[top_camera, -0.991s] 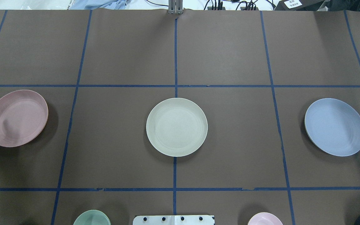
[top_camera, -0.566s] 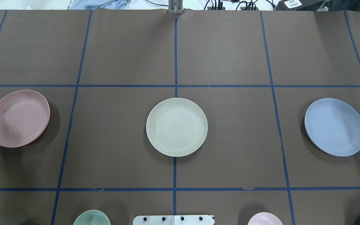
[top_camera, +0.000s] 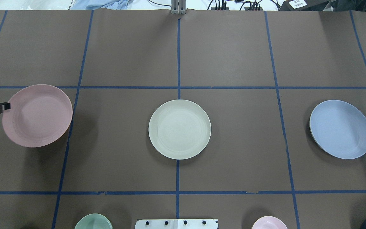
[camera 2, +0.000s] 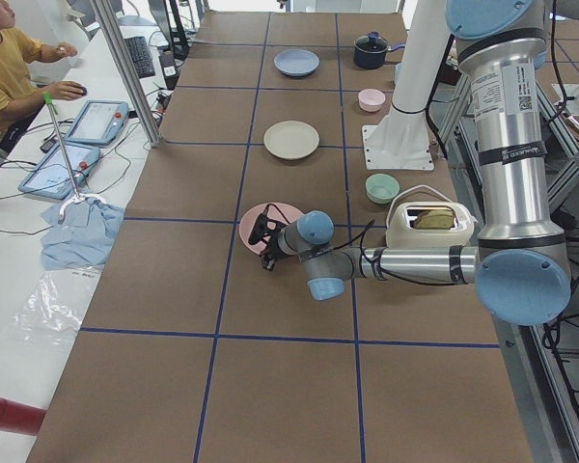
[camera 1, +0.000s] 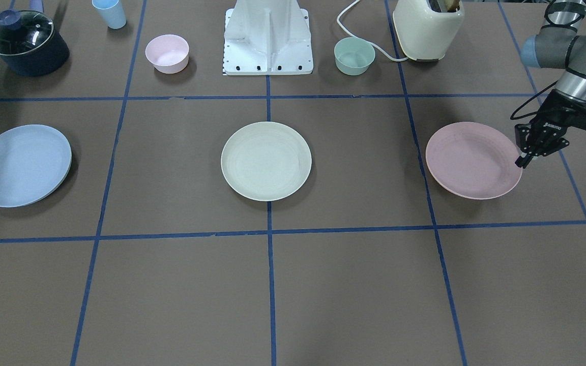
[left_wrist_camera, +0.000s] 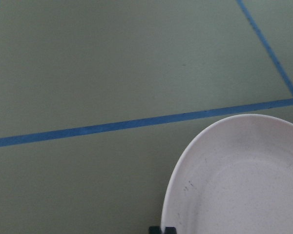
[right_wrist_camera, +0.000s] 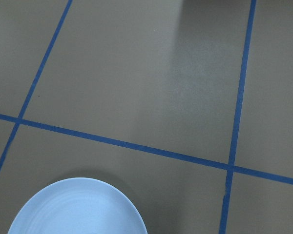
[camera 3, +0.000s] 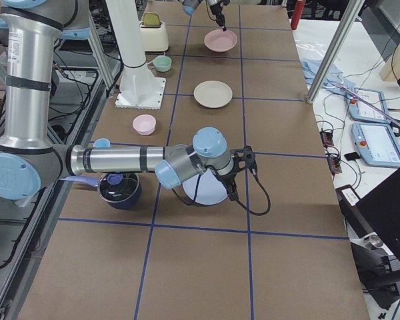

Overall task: Stack three plates with pink and blue
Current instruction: 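Grasp the pink plate's rim with the left gripper and lift, then carry the pink plate over the cream plate with the left gripper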

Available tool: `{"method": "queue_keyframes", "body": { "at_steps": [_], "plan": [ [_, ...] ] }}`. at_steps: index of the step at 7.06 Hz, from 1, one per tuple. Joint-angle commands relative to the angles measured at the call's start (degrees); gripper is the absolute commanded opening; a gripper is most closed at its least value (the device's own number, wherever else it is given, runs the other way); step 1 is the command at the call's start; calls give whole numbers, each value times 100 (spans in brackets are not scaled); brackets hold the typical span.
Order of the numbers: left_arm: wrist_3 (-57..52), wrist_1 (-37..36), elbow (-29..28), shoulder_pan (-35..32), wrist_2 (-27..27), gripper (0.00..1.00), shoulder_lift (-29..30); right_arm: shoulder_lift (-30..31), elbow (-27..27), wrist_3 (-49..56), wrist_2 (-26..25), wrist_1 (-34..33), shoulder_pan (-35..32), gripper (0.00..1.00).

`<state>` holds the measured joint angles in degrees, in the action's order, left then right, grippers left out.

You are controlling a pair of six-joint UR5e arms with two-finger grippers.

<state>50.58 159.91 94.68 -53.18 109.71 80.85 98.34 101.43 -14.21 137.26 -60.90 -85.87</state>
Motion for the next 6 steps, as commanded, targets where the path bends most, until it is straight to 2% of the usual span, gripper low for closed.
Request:
{"method": "queue_keyframes", "body": {
  "at_steps": [1, 2, 4, 6],
  "plan": [
    [292, -2338, 1126, -18, 15, 0, 1076, 1, 0, -3, 3, 0, 0, 100],
    [834, -2925, 1236, 235, -2, 0, 1691, 1, 0, -12, 11, 0, 0, 100],
    [2038, -3140, 1141, 1497, -754, 0, 2432, -8, 0, -12, 12, -9, 0, 100],
    [2744, -4122, 1123, 2465, -1599, 0, 3206, -8, 0, -12, 12, -9, 0, 100]
  ]
}}
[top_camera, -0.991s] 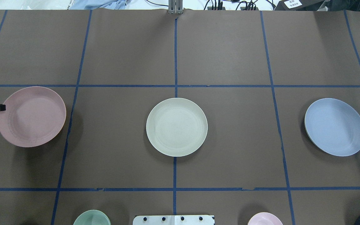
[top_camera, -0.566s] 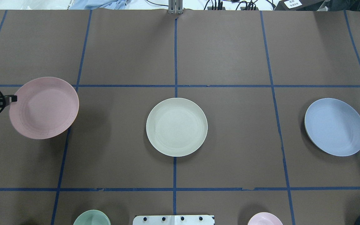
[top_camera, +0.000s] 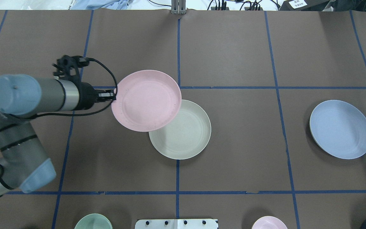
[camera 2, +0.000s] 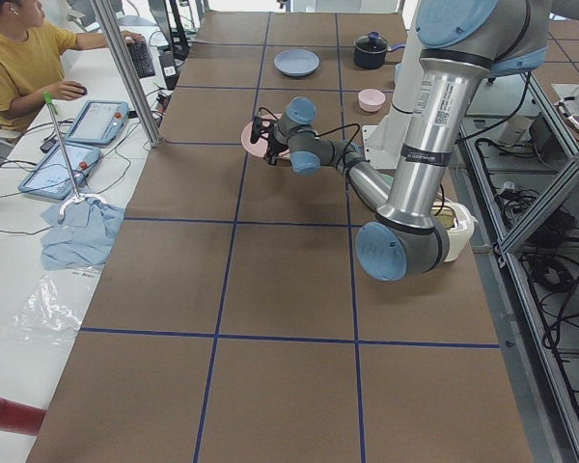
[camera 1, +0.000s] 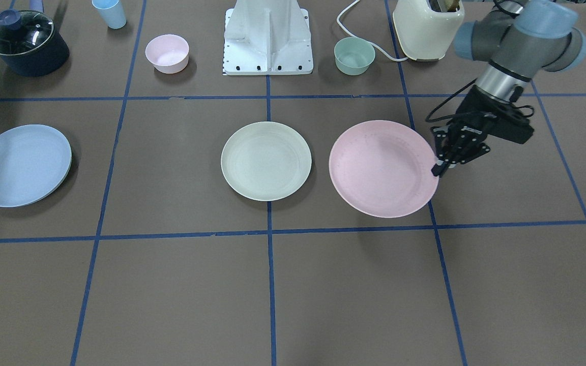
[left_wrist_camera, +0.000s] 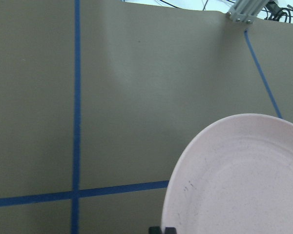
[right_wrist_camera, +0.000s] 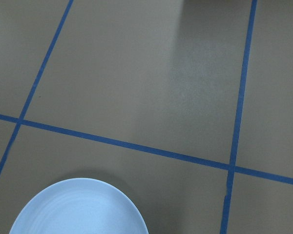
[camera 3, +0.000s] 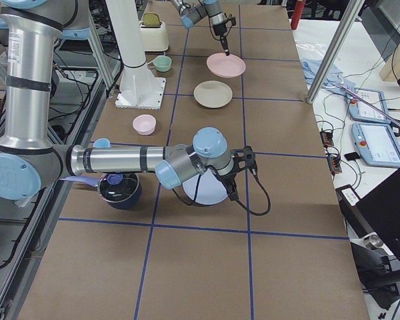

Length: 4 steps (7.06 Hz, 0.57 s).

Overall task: Stack three plates with pink and blue
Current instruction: 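Carry the pink plate over the cream plate with the left gripper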

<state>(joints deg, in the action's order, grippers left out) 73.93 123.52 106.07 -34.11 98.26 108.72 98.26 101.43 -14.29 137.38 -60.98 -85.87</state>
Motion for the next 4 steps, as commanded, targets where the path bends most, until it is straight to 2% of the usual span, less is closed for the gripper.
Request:
{"method": "queue_keyframes", "body": {
  "at_steps": [1, 2, 4],
  "plan": [
    [568, -496, -16, 798, -544, 0, 457, 8, -9, -4, -1, -1, 0, 100],
    [570, -496, -155, 1009, -806, 0, 518, 0, -9, -4, 8, -1, 0, 100],
    [570, -487, -603, 1133, -966, 0, 755, 8, -9, -4, 8, -1, 0, 100]
  ]
}}
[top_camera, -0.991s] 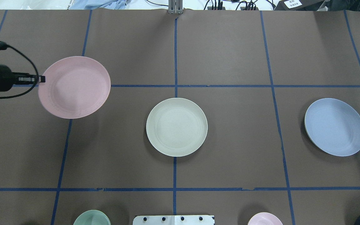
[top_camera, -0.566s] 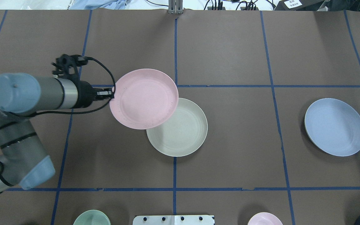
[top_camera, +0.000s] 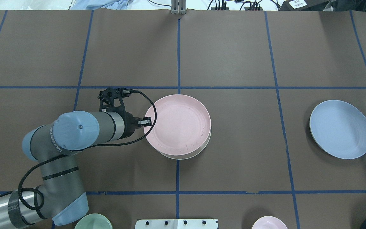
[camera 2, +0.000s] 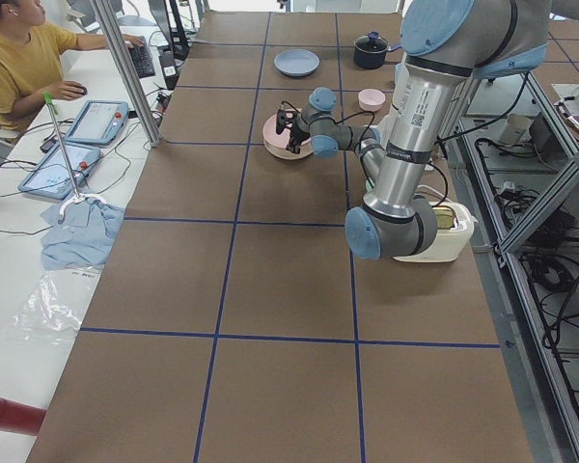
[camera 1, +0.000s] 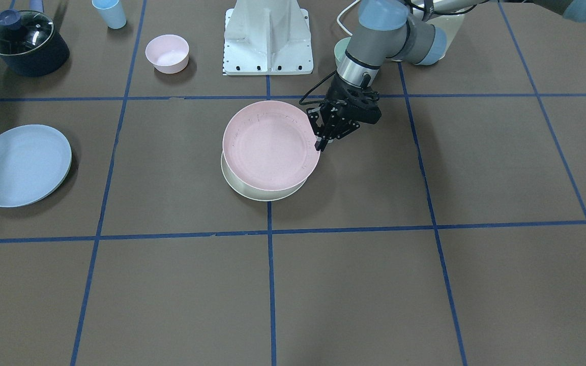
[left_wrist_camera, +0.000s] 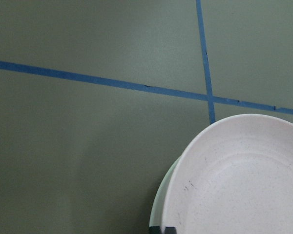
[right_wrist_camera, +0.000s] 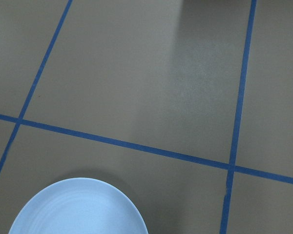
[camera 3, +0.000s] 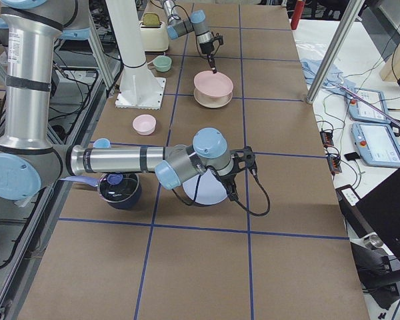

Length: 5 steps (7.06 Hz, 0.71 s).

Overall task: Stack three plates with pink and blue
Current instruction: 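Lower the pink plate onto the cream plate and open the left gripper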

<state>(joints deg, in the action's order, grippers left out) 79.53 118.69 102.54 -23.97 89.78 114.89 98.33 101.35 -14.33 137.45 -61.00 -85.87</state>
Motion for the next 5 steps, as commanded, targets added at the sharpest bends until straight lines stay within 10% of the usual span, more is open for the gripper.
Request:
{"method": "queue_keyframes", "body": {
  "at_steps": [1, 2, 3, 4, 5],
  "plan": [
    [10, 5, -322, 138, -162, 0, 139, 2, 8, 0, 1, 0, 0, 100],
    [1, 14, -323, 181, -163, 18, 139, 2, 8, 0, 10, 0, 0, 100],
    [-17, 58, -323, 269, -163, 70, 130, 2, -1, 0, 10, 0, 0, 100],
    [-26, 58, -253, 270, -163, 100, 113, 2, -1, 0, 10, 0, 0, 100],
    [-130, 41, 0, 217, -119, 100, 78, 2, -1, -9, 10, 0, 9, 100]
  ]
}}
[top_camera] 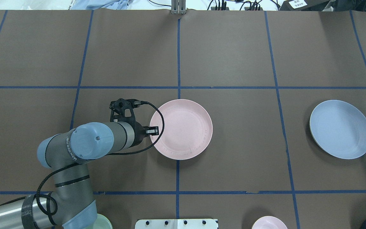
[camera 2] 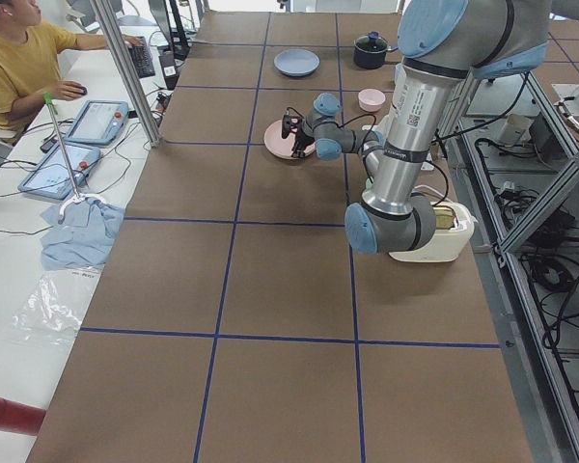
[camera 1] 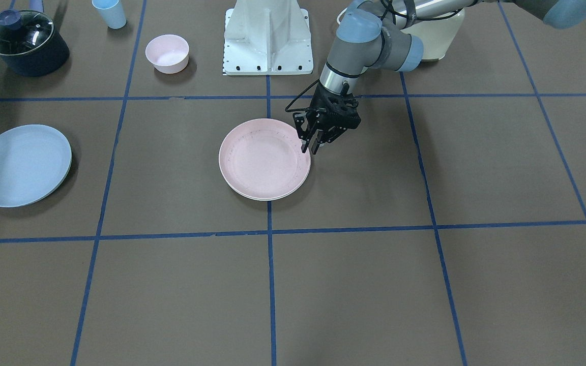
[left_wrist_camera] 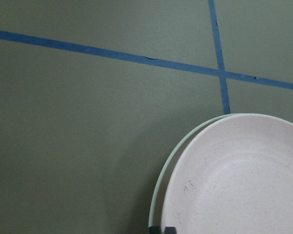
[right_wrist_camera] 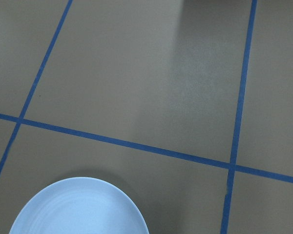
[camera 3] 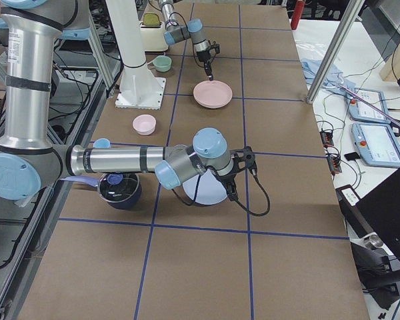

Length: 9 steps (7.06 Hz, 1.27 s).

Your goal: Stack three plates with pink and blue

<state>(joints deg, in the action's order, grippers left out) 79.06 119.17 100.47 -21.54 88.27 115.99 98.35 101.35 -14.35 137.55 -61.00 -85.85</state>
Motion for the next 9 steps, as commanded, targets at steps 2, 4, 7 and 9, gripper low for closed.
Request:
{"method": "queue_keyframes", "body": {
  "at_steps": [2, 4, 7, 9],
  "plan": [
    [-1413, -243, 587, -917, 931, 100, -172, 0, 16, -871, -148, 374, 347, 100],
    [-2470, -254, 850, -1561, 1358, 100, -619, 323, 8, -2670, -1258, 1602, 1380, 100],
    [-2641, -254, 939, -1792, 1527, 100, -709, 791, -1014, -3284, -1977, 3437, 2220, 97],
    [-2623, -254, 948, -1792, 1518, 100, -709, 791, -1477, -3706, -2012, 4121, 2422, 77]
  ]
}}
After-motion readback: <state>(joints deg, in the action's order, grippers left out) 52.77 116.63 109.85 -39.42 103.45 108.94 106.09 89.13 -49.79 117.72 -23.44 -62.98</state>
